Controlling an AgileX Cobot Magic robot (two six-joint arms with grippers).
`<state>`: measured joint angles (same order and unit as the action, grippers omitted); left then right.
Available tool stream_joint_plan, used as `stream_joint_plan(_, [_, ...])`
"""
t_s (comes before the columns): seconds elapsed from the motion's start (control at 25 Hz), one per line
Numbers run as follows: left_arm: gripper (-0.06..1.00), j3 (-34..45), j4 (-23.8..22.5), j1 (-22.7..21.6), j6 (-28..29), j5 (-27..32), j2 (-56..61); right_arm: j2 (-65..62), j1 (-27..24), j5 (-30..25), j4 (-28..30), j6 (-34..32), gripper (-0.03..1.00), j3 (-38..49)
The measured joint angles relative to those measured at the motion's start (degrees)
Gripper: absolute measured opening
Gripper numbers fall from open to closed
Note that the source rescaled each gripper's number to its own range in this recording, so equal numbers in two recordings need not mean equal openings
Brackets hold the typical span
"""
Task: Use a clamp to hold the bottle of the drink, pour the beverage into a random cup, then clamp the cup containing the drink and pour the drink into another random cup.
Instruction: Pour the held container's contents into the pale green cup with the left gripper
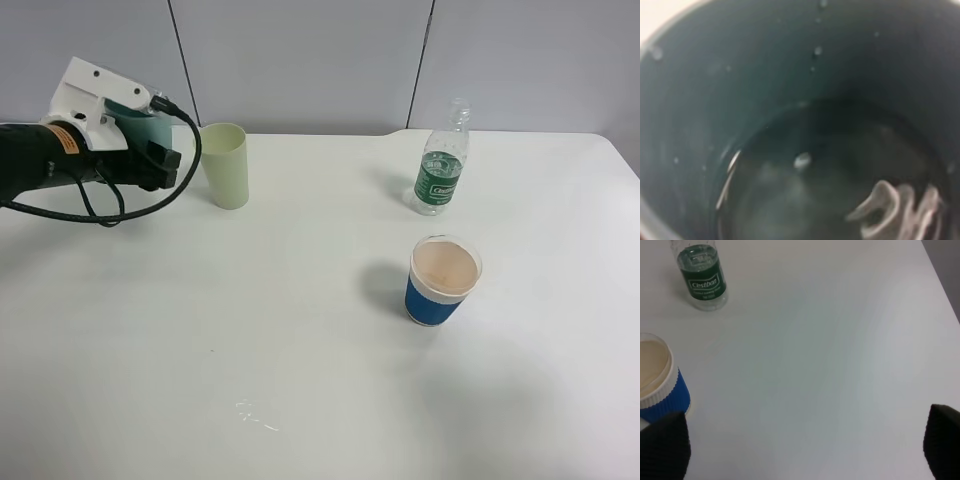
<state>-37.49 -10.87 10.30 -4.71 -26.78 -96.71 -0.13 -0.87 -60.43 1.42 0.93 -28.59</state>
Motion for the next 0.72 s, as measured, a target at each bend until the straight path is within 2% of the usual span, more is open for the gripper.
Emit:
stream_joint_plan(0.2, [0.00,0.0,1.4,0.0,-5.0,0.3,0.0,0.0,0.0,0.0,0.0,0.0,0.85,0.0])
stream_joint_plan(0.44, [0.00,0.0,7.0,0.0,-8.1,0.3,0.0,0.0,0.0,0.0,0.0,0.0,0.85,0.0])
stream_joint_plan(0.72, [0.00,-0.6,15.7,0.0,-16.4,1.7,0.0,0.0,0.0,0.0,0.0,0.0,0.85,0.0])
